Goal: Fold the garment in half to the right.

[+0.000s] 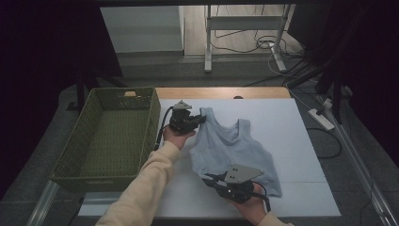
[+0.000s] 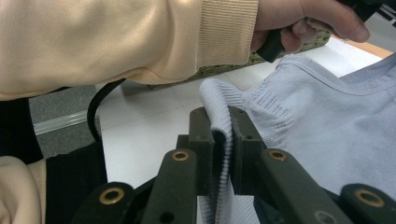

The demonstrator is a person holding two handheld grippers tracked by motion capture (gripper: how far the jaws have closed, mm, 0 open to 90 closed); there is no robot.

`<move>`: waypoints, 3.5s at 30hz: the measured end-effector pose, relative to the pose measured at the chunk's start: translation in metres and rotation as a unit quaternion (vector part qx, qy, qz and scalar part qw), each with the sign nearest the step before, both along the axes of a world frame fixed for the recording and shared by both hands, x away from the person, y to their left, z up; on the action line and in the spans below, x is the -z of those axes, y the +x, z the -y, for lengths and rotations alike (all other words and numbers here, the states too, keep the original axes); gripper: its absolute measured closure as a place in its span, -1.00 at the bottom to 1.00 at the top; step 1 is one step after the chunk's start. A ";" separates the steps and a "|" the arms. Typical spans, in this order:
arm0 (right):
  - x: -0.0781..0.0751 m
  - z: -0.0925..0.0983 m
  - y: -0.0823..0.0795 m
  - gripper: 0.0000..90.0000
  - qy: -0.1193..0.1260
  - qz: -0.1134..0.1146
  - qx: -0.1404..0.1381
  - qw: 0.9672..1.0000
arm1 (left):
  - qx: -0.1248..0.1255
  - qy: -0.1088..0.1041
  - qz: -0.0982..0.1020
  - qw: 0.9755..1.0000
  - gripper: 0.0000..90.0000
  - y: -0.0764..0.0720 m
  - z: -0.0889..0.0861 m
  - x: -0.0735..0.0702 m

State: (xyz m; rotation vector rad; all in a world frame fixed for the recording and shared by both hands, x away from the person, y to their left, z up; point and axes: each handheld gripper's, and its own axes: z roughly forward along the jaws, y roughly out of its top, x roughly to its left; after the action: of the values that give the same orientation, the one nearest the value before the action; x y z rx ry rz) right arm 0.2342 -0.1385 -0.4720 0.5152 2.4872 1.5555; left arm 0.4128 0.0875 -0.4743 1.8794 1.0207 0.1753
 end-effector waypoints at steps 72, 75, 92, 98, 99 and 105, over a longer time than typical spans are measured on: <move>-0.008 0.015 0.001 0.80 0.031 0.006 0.039 0.999 | -0.039 0.006 -0.029 0.999 0.82 0.007 -0.012 0.001; -0.008 0.019 0.002 0.80 0.031 0.005 0.043 0.999 | -0.041 0.006 -0.030 0.999 0.82 0.007 -0.011 0.002; -0.009 0.044 0.004 0.81 0.027 0.004 0.073 0.997 | -0.042 0.010 -0.029 0.999 0.82 0.012 -0.002 0.004; -0.009 0.050 0.005 0.81 0.026 0.003 0.082 0.996 | -0.038 0.018 -0.027 0.999 0.82 0.015 0.003 0.001; -0.009 0.051 0.005 0.81 0.028 0.003 0.084 0.996 | -0.038 0.019 -0.026 0.999 0.82 0.015 0.004 0.001; -0.009 0.059 0.005 0.81 0.029 -0.003 0.096 0.995 | -0.039 0.027 -0.030 0.998 0.82 0.017 0.007 0.001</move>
State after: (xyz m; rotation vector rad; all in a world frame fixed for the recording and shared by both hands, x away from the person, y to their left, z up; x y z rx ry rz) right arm 0.2395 -0.1973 -0.4627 0.7440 2.3234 1.5562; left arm 0.4302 0.0808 -0.4756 1.9038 1.1418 0.1956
